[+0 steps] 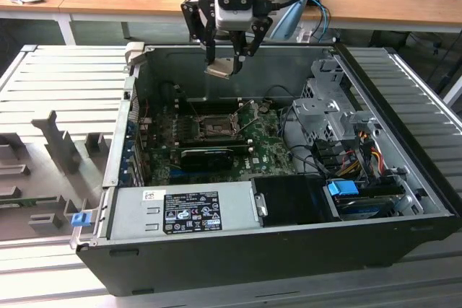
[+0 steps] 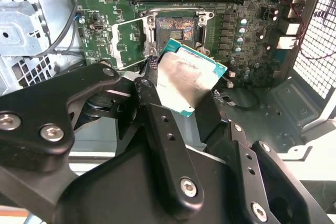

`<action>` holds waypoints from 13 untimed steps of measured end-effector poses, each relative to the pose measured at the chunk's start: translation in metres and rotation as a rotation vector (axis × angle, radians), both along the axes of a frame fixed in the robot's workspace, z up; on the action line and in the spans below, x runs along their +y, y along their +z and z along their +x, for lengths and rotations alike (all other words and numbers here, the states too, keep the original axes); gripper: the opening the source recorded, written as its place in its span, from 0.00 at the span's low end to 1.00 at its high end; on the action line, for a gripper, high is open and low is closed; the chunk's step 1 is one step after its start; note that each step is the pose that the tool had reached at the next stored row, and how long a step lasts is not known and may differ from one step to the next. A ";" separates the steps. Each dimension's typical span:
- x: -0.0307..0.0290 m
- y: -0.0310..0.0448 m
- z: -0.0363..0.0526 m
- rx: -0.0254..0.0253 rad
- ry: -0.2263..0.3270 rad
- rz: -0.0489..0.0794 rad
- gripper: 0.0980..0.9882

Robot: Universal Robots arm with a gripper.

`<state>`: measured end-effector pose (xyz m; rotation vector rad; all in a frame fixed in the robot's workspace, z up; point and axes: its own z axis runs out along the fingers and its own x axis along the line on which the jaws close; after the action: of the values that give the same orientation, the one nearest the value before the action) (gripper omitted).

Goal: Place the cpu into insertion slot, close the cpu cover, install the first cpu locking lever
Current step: 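Place the cpu into insertion slot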

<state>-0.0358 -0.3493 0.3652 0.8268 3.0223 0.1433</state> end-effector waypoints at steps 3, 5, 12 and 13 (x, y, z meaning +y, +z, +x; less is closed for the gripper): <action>0.0000 -0.0004 0.0000 0.0000 -0.019 0.000 0.48; 0.0000 -0.0006 0.0000 0.0000 -0.031 0.000 0.48; 0.0000 -0.0045 0.0000 0.0000 -0.058 0.000 0.48; 0.0000 -0.0046 0.0000 0.0001 -0.058 0.000 0.48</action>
<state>-0.0359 -0.3493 0.3606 0.9126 2.9949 0.1426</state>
